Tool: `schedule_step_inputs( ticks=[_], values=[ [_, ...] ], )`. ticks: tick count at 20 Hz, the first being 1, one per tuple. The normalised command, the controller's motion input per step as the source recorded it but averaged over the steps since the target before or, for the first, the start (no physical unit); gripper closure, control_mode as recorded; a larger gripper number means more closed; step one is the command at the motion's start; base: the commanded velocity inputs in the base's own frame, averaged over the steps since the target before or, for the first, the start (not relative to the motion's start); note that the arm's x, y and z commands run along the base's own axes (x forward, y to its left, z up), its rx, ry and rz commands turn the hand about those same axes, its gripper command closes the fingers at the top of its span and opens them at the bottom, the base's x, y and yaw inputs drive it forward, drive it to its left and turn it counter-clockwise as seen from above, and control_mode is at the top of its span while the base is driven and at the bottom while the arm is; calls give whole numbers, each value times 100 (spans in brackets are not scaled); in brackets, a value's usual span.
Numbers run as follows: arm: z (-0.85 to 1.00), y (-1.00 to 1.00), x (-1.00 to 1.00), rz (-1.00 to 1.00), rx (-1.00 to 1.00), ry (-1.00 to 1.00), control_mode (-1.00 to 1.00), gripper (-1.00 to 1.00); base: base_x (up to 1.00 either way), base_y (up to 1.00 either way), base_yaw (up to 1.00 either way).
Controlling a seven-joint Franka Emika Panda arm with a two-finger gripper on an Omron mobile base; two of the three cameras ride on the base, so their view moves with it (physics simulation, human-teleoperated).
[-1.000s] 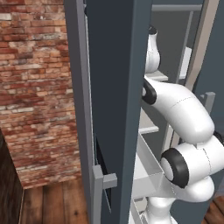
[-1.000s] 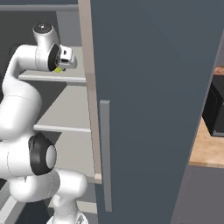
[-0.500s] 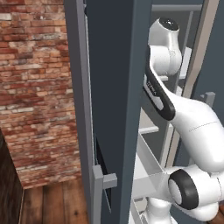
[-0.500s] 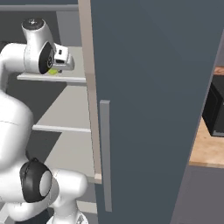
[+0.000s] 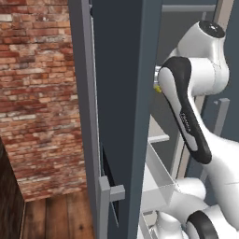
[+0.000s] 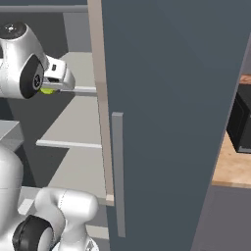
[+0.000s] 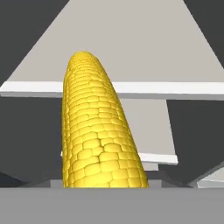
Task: Take the mango, corn, and chicken drumstick from the freezer and place them in the bowl on the counter.
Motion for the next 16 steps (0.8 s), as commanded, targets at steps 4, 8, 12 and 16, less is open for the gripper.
schedule_step_inputs(
  ticks=[4, 8, 12, 16],
  values=[
    [0, -6, -99, -5, 0, 0, -100, 100, 0, 0, 0],
    [0, -16, -83, -5, 0, 0, -100, 100, 0, 0, 0],
    [0, -9, -74, -3, 0, 0, -100, 100, 0, 0, 0],
    [0, -5, -58, -2, 0, 0, -100, 100, 0, 0, 0]
  ],
)
